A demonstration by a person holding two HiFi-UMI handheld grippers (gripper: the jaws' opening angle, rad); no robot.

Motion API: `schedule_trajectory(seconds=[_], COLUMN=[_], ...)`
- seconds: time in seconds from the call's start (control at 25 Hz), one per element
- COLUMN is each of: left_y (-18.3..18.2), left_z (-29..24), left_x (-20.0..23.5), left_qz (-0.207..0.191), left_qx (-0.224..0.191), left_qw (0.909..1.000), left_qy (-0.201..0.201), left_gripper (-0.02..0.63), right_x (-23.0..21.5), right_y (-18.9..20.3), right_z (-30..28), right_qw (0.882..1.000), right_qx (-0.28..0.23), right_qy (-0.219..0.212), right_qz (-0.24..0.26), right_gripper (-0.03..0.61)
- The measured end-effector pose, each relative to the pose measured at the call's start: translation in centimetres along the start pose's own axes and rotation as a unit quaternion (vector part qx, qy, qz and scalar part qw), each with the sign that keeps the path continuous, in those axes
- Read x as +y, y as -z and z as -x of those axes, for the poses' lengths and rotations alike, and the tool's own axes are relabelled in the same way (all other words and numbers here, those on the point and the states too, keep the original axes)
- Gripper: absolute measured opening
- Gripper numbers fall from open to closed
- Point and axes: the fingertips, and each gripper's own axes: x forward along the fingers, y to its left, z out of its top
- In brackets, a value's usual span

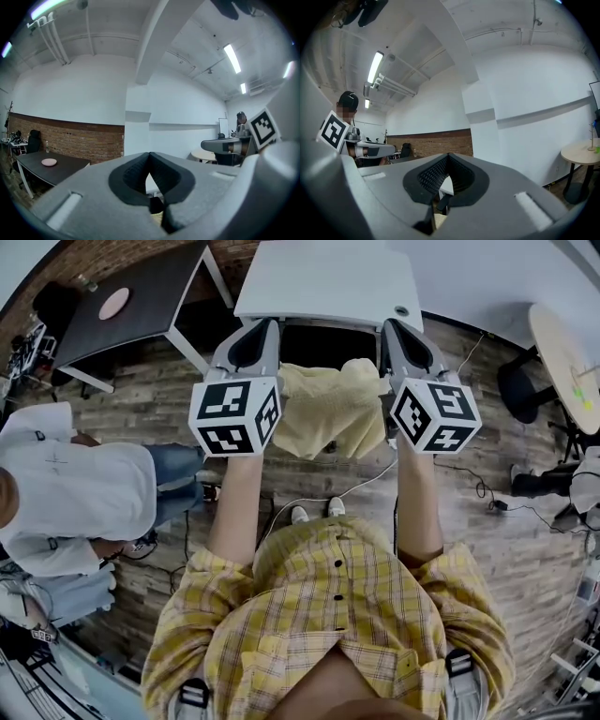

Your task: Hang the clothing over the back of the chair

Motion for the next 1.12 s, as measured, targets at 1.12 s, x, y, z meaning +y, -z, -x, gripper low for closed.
schedule_trajectory(seconds=[1.12], left_y=[-0.9], left_z=[3.5], left_x=[-3.3], left_qz=[-0.005], left_qx=[-0.064], left_qw=[0.9979], left_qy=[0.004], left_gripper=[0.0], right_x=[4.4], right_y=[-0.7], right_z=[3.6], right_qw=[0.998], right_qx=[-0.046], right_qy=[0.012], right_qz=[0.032], right_gripper=[0.005])
